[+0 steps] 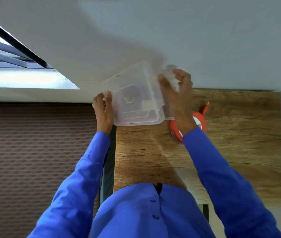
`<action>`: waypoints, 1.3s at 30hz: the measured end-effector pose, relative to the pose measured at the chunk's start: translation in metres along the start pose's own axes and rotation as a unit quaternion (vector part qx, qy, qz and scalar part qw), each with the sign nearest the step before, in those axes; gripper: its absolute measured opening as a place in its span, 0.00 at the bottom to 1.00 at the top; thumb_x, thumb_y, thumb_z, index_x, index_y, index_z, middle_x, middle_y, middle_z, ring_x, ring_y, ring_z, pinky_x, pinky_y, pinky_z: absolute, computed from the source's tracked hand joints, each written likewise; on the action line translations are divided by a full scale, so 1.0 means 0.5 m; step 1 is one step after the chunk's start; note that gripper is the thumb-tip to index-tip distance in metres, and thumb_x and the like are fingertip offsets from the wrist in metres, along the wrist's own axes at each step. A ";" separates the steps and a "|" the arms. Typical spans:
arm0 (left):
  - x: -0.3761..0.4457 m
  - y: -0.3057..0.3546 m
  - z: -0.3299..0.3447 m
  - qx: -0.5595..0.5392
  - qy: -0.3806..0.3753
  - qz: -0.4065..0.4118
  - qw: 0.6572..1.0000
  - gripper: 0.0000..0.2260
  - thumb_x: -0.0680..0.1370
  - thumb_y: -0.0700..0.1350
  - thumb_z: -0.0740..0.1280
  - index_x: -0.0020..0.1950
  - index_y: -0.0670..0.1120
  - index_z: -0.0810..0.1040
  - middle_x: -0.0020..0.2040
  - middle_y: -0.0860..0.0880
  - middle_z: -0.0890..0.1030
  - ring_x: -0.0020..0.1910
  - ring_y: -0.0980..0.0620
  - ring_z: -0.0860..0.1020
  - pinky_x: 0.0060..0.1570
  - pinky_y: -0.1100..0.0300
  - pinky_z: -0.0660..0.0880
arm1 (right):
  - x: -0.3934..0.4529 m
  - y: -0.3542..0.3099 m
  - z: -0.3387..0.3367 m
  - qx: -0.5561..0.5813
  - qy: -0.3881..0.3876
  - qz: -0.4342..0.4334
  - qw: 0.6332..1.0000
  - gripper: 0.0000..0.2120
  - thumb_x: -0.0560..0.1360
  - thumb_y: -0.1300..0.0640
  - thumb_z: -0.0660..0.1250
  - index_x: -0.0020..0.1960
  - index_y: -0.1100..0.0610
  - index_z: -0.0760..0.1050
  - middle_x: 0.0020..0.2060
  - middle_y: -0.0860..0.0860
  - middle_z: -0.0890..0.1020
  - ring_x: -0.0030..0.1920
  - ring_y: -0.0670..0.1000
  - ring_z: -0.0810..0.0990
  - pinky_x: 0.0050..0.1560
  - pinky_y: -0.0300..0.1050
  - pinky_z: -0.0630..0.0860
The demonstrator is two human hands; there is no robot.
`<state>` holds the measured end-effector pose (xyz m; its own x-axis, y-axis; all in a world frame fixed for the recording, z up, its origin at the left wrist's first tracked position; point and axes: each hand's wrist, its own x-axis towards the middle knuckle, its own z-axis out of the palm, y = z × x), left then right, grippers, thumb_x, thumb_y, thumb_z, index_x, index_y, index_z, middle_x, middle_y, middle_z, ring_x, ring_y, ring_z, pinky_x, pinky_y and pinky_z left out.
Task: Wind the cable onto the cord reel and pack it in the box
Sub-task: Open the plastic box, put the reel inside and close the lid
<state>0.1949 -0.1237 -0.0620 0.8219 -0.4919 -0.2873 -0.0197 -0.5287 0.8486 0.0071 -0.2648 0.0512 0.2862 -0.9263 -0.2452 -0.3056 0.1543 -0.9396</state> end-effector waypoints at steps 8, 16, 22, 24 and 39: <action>-0.052 -0.031 -0.099 -0.191 0.015 -0.065 0.979 0.20 0.90 0.61 0.58 0.62 0.48 0.81 0.52 0.49 0.83 0.52 0.52 0.83 0.55 0.53 0.84 | -0.115 -0.024 0.072 0.022 -0.117 -0.008 0.993 0.34 0.67 0.28 0.73 0.67 0.42 0.72 0.66 0.43 0.74 0.69 0.47 0.73 0.68 0.47 0.75; -0.082 -0.074 -0.156 -0.231 0.041 -0.183 0.955 0.21 0.85 0.67 0.62 0.53 0.51 0.84 0.41 0.57 0.88 0.39 0.59 0.86 0.38 0.63 0.83 | -0.132 0.079 -0.056 -0.117 -0.019 0.000 0.993 0.19 0.79 0.39 0.72 0.64 0.48 0.77 0.62 0.45 0.81 0.62 0.44 0.80 0.61 0.43 0.75; -0.104 -0.076 -0.182 -0.235 0.066 -0.207 0.947 0.21 0.86 0.66 0.60 0.56 0.52 0.84 0.42 0.56 0.89 0.39 0.59 0.89 0.36 0.67 0.83 | -0.063 0.221 -0.215 -0.303 -0.016 0.219 0.927 0.48 0.69 0.44 0.84 0.81 0.55 0.65 0.75 0.57 0.73 0.79 0.64 0.69 0.74 0.61 0.72; -0.112 -0.072 -0.183 -0.236 0.061 -0.202 0.949 0.21 0.87 0.65 0.59 0.57 0.52 0.84 0.41 0.56 0.90 0.39 0.59 0.89 0.36 0.66 0.83 | -0.055 0.250 -0.231 -0.279 -0.044 0.227 0.932 0.47 0.66 0.45 0.86 0.78 0.58 0.69 0.72 0.56 0.77 0.76 0.63 0.74 0.72 0.58 0.76; -0.122 -0.058 -0.172 -0.247 0.067 -0.265 0.930 0.19 0.89 0.64 0.59 0.57 0.53 0.81 0.40 0.53 0.90 0.35 0.59 0.89 0.31 0.64 0.83 | -0.055 0.120 -0.357 -0.239 -0.077 0.157 0.955 0.18 0.67 0.49 0.85 0.54 0.52 0.85 0.40 0.47 0.90 0.37 0.46 0.90 0.36 0.42 0.86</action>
<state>0.1944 -0.0191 -0.0310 0.7060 -0.1451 -0.6932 0.6445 -0.2739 0.7138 -0.1813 -0.2913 0.0441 0.2307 -0.7930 -0.5638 -0.7679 0.2074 -0.6060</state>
